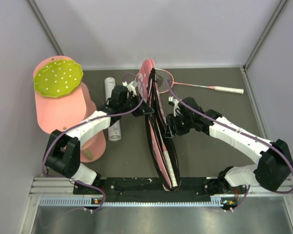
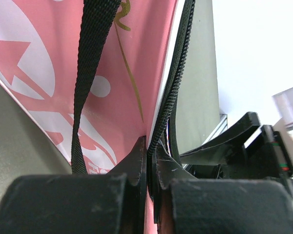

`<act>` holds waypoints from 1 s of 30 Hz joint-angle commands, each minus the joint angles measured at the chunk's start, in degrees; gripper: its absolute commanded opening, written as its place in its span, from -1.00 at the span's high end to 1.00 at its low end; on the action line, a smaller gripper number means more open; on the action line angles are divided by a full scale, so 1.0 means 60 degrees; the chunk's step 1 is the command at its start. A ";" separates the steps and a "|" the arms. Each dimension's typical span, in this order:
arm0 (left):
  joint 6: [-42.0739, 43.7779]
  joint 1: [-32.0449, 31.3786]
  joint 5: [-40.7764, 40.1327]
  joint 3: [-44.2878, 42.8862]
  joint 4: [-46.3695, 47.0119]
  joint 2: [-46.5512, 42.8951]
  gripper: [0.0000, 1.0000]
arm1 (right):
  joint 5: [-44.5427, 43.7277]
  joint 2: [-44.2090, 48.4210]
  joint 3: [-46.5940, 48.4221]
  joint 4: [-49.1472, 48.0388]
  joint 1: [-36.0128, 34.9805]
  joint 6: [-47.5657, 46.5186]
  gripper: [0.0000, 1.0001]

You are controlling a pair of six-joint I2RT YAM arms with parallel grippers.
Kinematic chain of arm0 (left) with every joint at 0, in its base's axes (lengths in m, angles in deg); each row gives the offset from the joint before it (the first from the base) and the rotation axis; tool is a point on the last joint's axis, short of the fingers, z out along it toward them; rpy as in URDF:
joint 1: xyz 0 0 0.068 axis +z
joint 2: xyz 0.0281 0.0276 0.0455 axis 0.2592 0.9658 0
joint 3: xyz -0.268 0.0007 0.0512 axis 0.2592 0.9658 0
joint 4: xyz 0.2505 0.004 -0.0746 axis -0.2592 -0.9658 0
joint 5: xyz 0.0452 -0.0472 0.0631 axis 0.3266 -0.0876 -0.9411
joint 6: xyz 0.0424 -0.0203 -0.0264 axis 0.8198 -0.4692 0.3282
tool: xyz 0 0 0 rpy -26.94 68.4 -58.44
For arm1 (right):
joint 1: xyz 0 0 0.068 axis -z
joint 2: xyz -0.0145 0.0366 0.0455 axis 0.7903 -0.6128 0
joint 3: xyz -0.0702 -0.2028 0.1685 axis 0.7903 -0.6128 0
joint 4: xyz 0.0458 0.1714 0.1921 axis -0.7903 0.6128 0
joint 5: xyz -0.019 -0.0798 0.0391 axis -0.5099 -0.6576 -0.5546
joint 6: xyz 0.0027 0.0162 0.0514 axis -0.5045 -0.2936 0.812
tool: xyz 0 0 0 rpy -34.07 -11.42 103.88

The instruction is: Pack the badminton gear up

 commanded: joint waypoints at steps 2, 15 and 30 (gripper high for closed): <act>-0.0043 -0.0036 0.0310 0.0073 0.0664 -0.0563 1.00 | -0.0342 0.0367 -0.0627 0.0101 -0.0403 -0.0149 -0.07; 0.0338 -0.0007 -0.0217 -0.0279 -0.0153 -0.1456 1.00 | -0.1542 0.1040 0.0762 0.0628 -0.1092 0.0042 1.00; 0.0426 0.0051 -0.0585 0.0951 -0.0010 -0.0608 1.00 | -0.1981 -0.0304 0.0075 -0.0412 -0.1078 0.0027 1.00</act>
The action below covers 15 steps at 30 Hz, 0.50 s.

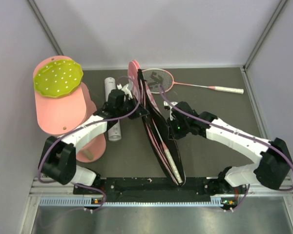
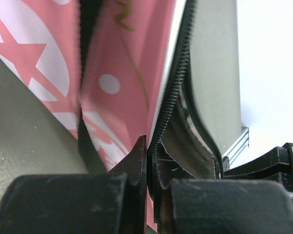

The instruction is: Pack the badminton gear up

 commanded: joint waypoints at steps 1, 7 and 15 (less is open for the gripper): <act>-0.0051 -0.0003 0.0690 0.0267 0.0488 0.0460 1.00 | -0.0430 -0.0620 0.0013 -0.1061 -0.0057 -0.0020 1.00; 0.0401 0.0041 0.0605 -0.1005 -0.0533 -0.0402 1.00 | -0.0459 0.0214 0.0848 -0.0812 -0.0058 -0.0151 1.00; 0.0682 0.0056 0.0047 -0.0584 -0.0638 -0.0698 1.00 | -0.0503 0.0377 0.0982 -0.0883 -0.0058 -0.0211 1.00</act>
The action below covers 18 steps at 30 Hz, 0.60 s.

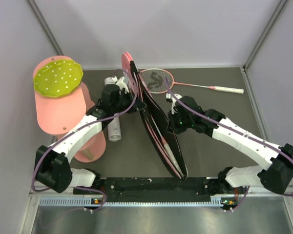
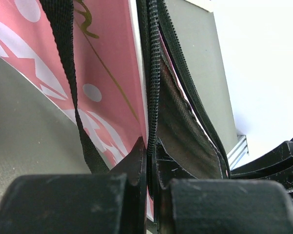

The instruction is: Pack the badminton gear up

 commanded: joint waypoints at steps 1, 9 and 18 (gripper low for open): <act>0.0106 -0.0054 0.0313 0.0370 0.0168 -0.0035 1.00 | -0.0285 0.0041 0.0256 -0.0950 -0.0058 -0.0101 1.00; 0.0076 -0.0039 0.0475 0.1090 0.0930 0.0714 1.00 | -0.0343 -0.1000 0.0137 -0.1229 -0.0057 -0.0057 0.44; 0.0223 -0.0039 0.0431 0.1105 0.0901 0.0202 1.00 | -0.0797 -0.0282 0.1806 -0.1404 0.0571 -0.1184 -0.29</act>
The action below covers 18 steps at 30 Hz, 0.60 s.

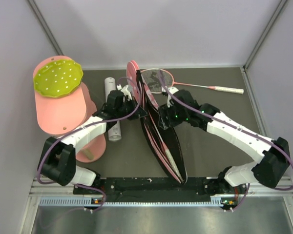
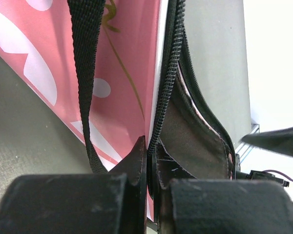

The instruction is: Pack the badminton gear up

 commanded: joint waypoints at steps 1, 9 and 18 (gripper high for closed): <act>0.0171 -0.0039 0.0201 0.0107 0.0150 -0.0516 1.00 | -0.0502 0.0530 0.1595 -0.0879 0.0811 -0.0925 -0.29; -0.0048 -0.0039 0.0523 0.0180 0.0517 -0.0619 1.00 | -0.1294 -0.1342 0.2885 -0.2432 0.3361 -0.2011 -0.32; 0.0010 -0.0039 0.0641 0.0224 0.0590 -0.0634 1.00 | 0.0903 -0.5956 0.6339 -0.1996 0.5253 -0.6033 -0.33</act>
